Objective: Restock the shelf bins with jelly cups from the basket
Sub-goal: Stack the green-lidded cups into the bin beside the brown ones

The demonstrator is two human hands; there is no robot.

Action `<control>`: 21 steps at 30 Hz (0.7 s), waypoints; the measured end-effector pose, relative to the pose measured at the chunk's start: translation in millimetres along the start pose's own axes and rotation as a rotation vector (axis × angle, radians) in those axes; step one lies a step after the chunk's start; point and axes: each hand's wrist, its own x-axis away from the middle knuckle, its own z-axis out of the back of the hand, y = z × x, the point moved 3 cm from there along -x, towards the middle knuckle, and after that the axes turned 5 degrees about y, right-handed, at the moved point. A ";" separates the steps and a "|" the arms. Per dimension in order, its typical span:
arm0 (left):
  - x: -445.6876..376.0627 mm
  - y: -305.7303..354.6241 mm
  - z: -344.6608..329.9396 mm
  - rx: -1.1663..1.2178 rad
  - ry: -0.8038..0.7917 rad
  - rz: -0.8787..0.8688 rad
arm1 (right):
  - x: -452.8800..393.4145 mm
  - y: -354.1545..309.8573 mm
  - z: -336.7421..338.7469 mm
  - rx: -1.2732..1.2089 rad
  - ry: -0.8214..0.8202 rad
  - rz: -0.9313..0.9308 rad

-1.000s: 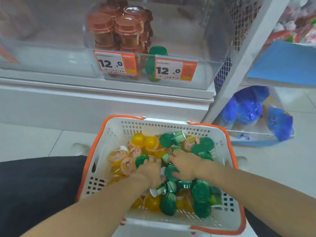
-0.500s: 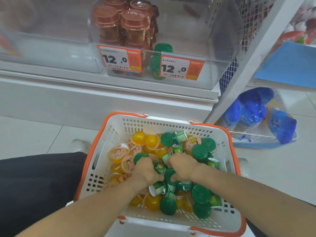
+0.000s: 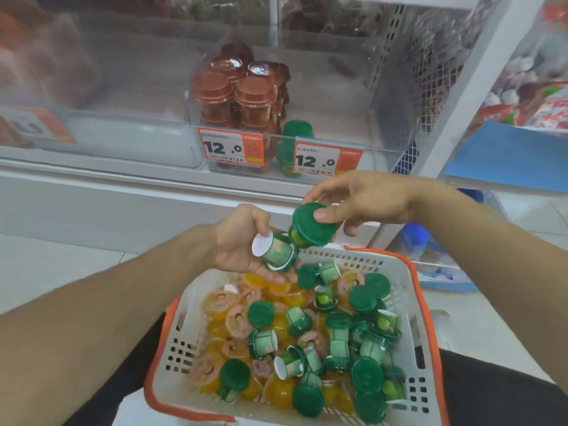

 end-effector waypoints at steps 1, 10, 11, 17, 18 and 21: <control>8.6 18.6 -8.7 -0.026 -0.021 -0.027 | 3.3 -10.6 7.0 -0.111 -0.015 0.007; 51.4 66.0 -44.3 -0.265 -0.119 -0.248 | 6.2 -30.5 3.6 -0.738 -0.011 -0.079; 51.5 63.6 -42.2 -0.233 -0.132 -0.276 | 3.6 -28.8 3.0 -0.743 -0.007 -0.090; 47.5 65.1 -39.6 -0.253 0.070 -0.394 | -10.4 -30.4 1.3 -0.709 0.194 -0.086; 46.0 65.0 -41.3 -0.294 0.118 -0.407 | -11.0 -32.2 0.1 -0.685 0.221 -0.075; 42.2 60.7 -44.2 -0.311 0.195 -0.408 | -8.1 -38.3 1.7 -0.594 0.229 -0.063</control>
